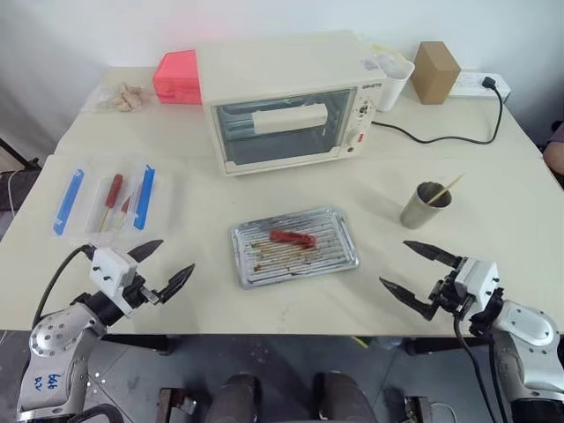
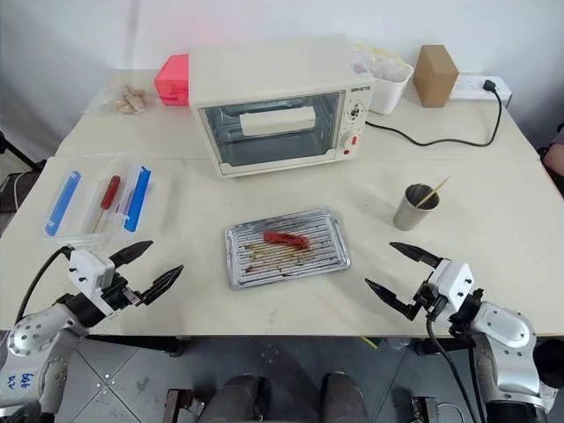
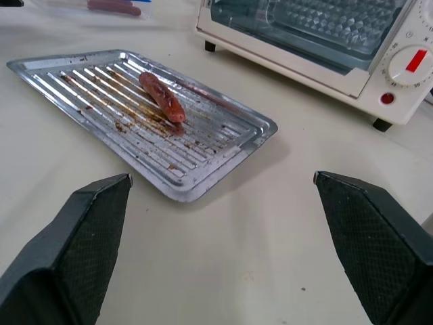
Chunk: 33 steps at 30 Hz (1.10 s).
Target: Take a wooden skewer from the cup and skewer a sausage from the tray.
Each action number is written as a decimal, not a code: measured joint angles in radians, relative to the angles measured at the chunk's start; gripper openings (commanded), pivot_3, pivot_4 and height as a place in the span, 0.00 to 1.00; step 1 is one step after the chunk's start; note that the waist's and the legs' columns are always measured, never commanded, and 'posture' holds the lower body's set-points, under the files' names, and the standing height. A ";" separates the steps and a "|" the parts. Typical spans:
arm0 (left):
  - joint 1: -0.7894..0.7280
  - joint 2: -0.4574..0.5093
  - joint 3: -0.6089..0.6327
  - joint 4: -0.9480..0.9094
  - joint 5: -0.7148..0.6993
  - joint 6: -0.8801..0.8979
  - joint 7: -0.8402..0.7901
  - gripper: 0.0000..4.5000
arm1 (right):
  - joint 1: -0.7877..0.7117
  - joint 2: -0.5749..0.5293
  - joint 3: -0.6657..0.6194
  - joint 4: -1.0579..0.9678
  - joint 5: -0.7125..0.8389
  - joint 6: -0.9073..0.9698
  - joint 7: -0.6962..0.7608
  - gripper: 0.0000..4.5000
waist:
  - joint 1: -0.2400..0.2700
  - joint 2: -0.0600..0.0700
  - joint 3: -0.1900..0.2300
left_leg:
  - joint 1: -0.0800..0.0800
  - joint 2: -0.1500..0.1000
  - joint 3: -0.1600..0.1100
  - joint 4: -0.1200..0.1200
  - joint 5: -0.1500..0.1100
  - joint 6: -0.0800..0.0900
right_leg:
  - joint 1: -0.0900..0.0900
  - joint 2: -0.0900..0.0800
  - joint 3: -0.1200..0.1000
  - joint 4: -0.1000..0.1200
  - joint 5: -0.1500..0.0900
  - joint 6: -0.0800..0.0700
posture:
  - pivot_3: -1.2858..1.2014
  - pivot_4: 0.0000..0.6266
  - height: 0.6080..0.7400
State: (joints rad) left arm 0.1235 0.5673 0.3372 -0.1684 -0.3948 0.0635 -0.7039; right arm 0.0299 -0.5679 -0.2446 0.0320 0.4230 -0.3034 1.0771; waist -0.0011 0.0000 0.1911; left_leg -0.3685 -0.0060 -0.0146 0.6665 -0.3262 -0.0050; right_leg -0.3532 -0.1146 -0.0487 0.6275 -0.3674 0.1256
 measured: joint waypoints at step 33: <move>-0.425 -0.004 -0.238 -0.020 -0.244 0.239 -0.357 0.99 | -0.688 -0.553 0.034 0.516 0.006 0.494 0.257 1.00 | -0.023 0.006 0.003 | -0.002 -0.002 0.001 0.002 0.001 0.003 | 0.000 0.002 0.000 -0.002 0.000 0.001 | 0.52 0.24 1.00</move>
State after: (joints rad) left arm -0.3012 0.5635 0.0996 -0.1879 -0.6390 0.3028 -1.0608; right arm -0.6584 -1.1204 -0.2108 0.5485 0.4292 0.1907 1.3345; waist -0.0239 0.0062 0.1938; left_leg -0.3708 -0.0076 -0.0135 0.6684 -0.3250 -0.0024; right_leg -0.3528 -0.1130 -0.0489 0.6258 -0.3669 0.1264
